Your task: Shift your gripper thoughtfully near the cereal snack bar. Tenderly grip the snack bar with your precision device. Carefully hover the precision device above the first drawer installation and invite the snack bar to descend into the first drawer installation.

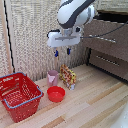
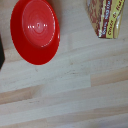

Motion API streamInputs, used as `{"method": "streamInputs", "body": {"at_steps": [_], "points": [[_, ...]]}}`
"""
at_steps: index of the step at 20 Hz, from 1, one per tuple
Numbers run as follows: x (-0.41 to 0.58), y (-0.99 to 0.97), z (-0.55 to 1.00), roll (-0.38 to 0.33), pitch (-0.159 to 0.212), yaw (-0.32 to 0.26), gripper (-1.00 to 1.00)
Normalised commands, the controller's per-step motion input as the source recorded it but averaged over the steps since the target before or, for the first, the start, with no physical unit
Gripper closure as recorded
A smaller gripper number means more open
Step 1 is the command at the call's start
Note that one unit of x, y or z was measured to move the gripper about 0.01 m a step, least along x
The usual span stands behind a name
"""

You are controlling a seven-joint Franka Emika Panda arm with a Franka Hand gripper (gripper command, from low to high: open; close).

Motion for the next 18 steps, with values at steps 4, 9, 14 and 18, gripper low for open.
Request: {"method": "streamInputs", "body": {"at_steps": [4,9,14,18], "points": [[-0.034,-0.60,-0.21,0.022,0.002,-0.116,-1.00],[-0.045,-0.66,-0.21,0.012,0.009,-0.143,-1.00],[0.032,-0.30,-0.27,0.000,0.035,-0.048,-1.00],[0.223,-0.03,-0.41,-0.007,0.025,0.000,-1.00]]}}
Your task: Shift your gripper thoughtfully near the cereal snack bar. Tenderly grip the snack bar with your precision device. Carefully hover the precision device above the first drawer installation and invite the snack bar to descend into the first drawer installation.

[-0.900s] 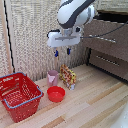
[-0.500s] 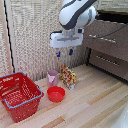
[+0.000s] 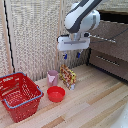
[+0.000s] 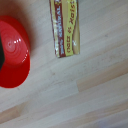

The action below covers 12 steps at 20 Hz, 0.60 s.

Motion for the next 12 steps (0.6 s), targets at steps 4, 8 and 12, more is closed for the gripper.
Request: {"method": "streamInputs", "body": {"at_steps": [4,8,12], "points": [[0.306,-0.01,-0.40,-0.025,0.009,0.001,-1.00],[0.214,-0.04,-0.42,-0.052,0.018,0.000,-1.00],[0.135,-0.01,-0.46,-0.089,0.043,0.000,-1.00]]}}
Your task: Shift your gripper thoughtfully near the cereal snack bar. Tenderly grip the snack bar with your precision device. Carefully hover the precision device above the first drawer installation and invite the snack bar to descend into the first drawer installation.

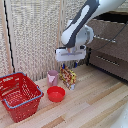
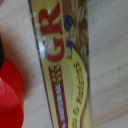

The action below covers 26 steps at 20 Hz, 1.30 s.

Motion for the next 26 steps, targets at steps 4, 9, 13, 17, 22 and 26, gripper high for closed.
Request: {"method": "streamInputs", "body": {"at_steps": [4,9,13,17,22,26], "points": [[0.017,0.00,-0.45,-0.098,0.042,0.000,-1.00],[0.006,0.01,-0.09,-0.027,0.026,0.000,1.00],[0.048,0.00,0.00,-0.001,0.000,0.021,1.00],[0.141,0.02,0.03,-0.001,-0.005,0.113,1.00],[0.258,0.01,0.14,-0.002,0.001,0.189,1.00],[0.290,-0.04,0.59,-0.003,0.042,0.120,1.00]]}}
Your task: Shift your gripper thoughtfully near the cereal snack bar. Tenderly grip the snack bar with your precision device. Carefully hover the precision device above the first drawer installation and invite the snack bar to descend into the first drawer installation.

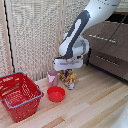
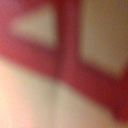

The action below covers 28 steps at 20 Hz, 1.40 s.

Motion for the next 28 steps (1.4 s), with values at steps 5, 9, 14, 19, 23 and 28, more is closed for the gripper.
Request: {"method": "streamInputs", "body": {"at_steps": [5,9,14,19,23,28], "points": [[0.277,-0.20,0.86,0.000,0.094,0.106,1.00],[0.299,-0.24,0.90,0.000,0.087,0.090,1.00],[0.337,-0.29,0.95,0.000,0.064,0.062,1.00],[0.321,-0.17,1.00,-0.002,0.059,0.003,1.00],[0.248,-0.01,1.00,-0.029,0.050,-0.018,1.00],[0.198,0.00,1.00,-0.032,0.050,-0.048,1.00]]}}
